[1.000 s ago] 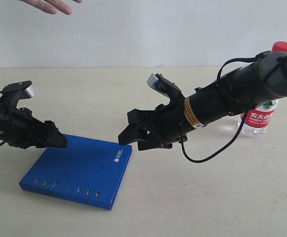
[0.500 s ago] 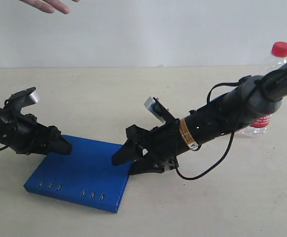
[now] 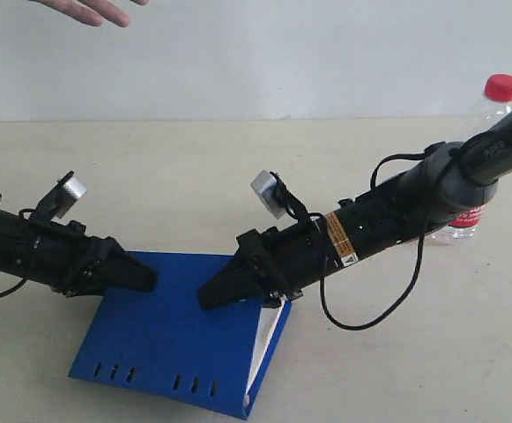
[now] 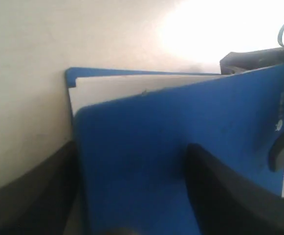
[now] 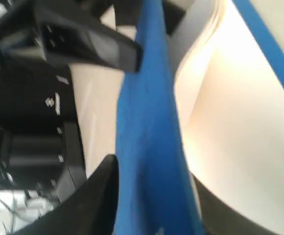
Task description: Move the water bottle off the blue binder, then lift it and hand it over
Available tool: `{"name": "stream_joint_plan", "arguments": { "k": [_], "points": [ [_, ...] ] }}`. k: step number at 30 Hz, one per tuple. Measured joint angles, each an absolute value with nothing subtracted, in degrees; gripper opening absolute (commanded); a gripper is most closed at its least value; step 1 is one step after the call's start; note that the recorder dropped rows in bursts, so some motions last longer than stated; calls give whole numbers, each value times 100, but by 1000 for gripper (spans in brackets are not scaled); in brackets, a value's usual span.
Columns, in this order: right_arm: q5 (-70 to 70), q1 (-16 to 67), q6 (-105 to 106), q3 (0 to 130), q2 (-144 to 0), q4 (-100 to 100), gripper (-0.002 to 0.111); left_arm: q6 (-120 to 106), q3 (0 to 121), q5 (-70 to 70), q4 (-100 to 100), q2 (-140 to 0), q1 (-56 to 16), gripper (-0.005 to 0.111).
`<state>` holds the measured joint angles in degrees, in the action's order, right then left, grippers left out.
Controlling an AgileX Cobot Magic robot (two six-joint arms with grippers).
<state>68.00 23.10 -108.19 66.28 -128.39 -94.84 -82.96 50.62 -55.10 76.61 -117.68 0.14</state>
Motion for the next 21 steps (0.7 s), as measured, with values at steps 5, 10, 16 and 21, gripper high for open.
{"name": "stream_joint_plan", "arguments": {
  "k": [5, 10, 16, 21],
  "points": [
    [6916, 2331, -10895, 6628, -12800, -10142, 0, -8553, 5040, -6343, 8288, -11766, -141, 54],
    [6927, 2304, -10648, 6628, -12262, -10245, 0, -8574, 5040, -6496, 8346, -11399, -58, 50],
    [7008, 1710, -11049, 6628, -11424, -10168, 0, -8574, 5032, -6651, 8450, -10468, 163, 50],
    [7128, 1098, -11255, 6628, -11179, -10157, 0, -8574, 5032, -6635, 8371, -9834, 272, 50]
  ]
}}
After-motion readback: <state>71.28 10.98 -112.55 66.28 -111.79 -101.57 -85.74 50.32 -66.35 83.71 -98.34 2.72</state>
